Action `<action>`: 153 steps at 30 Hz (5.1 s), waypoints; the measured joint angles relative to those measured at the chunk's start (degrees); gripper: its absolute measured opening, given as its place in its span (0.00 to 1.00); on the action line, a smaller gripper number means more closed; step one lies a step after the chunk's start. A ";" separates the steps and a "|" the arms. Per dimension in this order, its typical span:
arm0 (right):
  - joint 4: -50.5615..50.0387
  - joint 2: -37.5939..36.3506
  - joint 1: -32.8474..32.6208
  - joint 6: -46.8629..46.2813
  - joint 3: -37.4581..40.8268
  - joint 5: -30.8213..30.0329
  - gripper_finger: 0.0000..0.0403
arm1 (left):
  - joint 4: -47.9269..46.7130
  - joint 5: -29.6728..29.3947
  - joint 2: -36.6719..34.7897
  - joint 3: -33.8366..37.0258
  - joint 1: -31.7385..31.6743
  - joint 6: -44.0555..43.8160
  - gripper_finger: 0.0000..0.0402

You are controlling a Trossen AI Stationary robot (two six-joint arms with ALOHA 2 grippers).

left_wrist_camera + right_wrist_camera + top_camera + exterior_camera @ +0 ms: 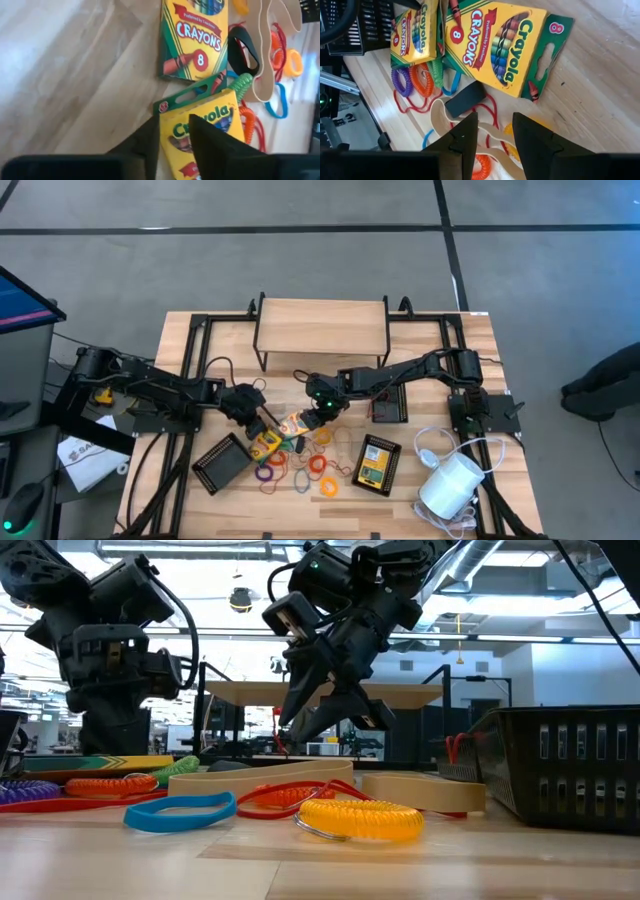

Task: Pick & Place Office Desk Supplies
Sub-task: Put the left crayon box into the bottom right black bin

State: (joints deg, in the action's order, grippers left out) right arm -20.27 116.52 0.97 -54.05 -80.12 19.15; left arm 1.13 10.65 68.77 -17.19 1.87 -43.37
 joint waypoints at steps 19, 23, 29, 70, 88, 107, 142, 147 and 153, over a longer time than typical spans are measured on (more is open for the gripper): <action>0.00 0.01 0.00 0.01 -0.01 0.12 0.30 | 0.75 -2.94 0.00 -0.02 0.00 21.74 0.53; 0.00 0.01 0.00 0.03 -0.01 0.10 0.30 | 2.17 -2.90 0.00 -0.02 0.00 22.48 0.51; 0.02 0.00 0.00 0.10 0.01 0.10 0.30 | 3.19 -1.22 0.00 -0.02 0.00 22.58 0.49; 0.20 -0.01 0.00 0.49 0.01 0.06 0.30 | 14.91 5.18 11.23 -0.11 -0.07 20.42 0.42; 0.20 0.01 -0.07 0.51 0.01 0.03 0.30 | 15.85 2.33 11.26 0.04 0.02 18.95 0.23; 0.20 0.01 -0.09 0.68 0.01 0.03 0.30 | 17.52 3.33 11.23 0.00 -0.02 19.10 0.48; 0.20 0.01 0.17 0.57 0.01 0.06 0.30 | 20.13 6.14 11.23 -0.02 0.00 18.99 0.33; 0.20 0.01 0.17 0.49 0.01 0.06 0.30 | 20.13 6.12 11.23 -0.02 -0.02 19.04 0.27; 0.20 0.01 0.17 0.49 0.01 0.06 0.30 | 20.13 6.13 11.23 -0.02 0.00 19.10 0.19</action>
State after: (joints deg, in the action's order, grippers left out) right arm -20.08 116.53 1.15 -53.56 -80.12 19.20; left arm 21.26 16.78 80.01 -17.21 1.87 -24.28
